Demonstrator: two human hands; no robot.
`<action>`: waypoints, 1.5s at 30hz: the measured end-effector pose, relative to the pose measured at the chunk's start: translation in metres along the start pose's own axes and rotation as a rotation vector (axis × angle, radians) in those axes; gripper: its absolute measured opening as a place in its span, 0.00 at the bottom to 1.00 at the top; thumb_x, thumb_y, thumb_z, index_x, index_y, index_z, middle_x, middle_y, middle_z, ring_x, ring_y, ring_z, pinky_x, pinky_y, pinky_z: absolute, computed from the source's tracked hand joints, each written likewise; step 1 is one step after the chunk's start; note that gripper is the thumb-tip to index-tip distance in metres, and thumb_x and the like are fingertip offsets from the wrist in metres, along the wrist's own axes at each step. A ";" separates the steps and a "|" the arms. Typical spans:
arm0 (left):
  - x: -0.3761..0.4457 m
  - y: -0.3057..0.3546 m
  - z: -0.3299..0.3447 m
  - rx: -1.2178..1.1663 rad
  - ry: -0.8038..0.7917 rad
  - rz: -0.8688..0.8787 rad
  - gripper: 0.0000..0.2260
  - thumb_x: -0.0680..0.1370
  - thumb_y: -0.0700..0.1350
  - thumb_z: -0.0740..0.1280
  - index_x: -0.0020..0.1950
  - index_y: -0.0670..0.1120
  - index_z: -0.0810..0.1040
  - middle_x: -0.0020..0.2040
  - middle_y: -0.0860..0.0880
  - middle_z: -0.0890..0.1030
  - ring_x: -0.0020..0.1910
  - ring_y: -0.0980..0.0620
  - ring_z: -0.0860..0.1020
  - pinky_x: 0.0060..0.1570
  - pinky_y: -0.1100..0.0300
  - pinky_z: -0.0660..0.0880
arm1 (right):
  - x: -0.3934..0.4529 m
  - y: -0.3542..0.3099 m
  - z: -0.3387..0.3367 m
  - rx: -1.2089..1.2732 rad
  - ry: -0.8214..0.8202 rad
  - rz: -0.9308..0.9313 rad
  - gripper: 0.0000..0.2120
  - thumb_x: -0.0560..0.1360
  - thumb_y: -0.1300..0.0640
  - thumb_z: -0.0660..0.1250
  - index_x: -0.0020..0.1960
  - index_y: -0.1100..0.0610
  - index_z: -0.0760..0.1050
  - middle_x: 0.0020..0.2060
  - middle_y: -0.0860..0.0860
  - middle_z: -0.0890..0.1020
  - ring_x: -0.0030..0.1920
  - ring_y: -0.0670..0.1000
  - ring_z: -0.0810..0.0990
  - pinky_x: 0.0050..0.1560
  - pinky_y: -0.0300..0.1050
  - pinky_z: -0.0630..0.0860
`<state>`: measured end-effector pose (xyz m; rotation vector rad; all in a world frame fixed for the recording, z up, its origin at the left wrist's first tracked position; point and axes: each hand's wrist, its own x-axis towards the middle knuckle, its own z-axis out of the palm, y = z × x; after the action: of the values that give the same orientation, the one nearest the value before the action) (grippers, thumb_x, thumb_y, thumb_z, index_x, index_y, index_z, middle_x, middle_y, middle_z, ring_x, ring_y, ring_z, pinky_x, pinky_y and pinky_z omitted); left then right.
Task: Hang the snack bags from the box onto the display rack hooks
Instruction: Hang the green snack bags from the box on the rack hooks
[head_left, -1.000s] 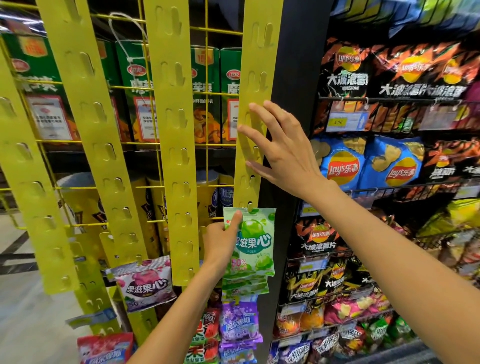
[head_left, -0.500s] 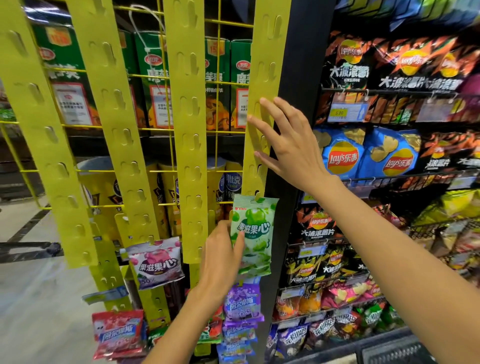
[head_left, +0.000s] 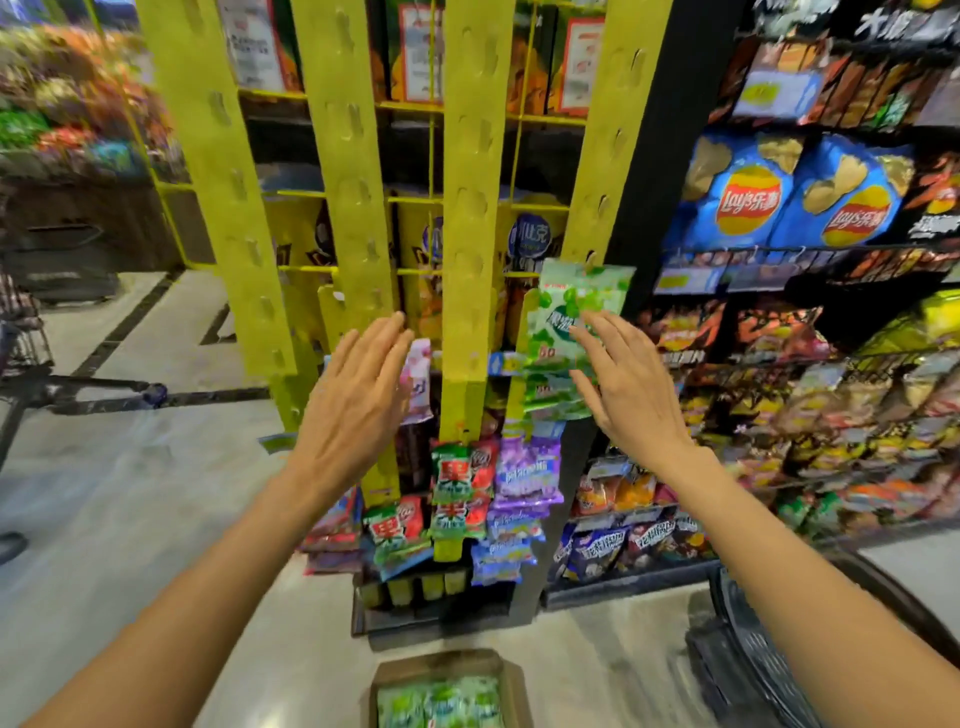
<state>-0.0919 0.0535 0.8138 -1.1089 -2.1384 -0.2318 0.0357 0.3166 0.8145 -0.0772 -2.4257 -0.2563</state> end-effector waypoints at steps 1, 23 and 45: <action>-0.015 -0.002 0.007 0.002 -0.015 0.000 0.19 0.77 0.42 0.60 0.66 0.35 0.71 0.67 0.37 0.72 0.65 0.40 0.72 0.66 0.47 0.63 | -0.012 -0.007 0.008 0.016 -0.029 0.008 0.21 0.80 0.52 0.56 0.68 0.62 0.69 0.67 0.59 0.71 0.68 0.58 0.67 0.69 0.52 0.63; -0.430 0.098 0.363 -0.241 -0.652 -0.247 0.21 0.68 0.33 0.72 0.59 0.30 0.74 0.54 0.32 0.79 0.51 0.36 0.80 0.53 0.45 0.76 | -0.384 -0.150 0.388 0.422 -0.762 0.371 0.19 0.78 0.61 0.62 0.67 0.64 0.69 0.66 0.61 0.72 0.67 0.61 0.69 0.68 0.52 0.64; -0.618 0.204 0.623 -0.330 -0.954 -0.914 0.22 0.77 0.56 0.64 0.58 0.38 0.73 0.53 0.41 0.75 0.55 0.42 0.72 0.51 0.52 0.68 | -0.605 -0.264 0.649 0.369 -1.111 0.781 0.15 0.77 0.65 0.57 0.62 0.67 0.71 0.62 0.62 0.70 0.64 0.61 0.67 0.68 0.50 0.60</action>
<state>-0.0137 0.0610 -0.0840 -0.2778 -3.4753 -0.5609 0.0522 0.1985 -0.1039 -1.2409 -3.1683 0.7859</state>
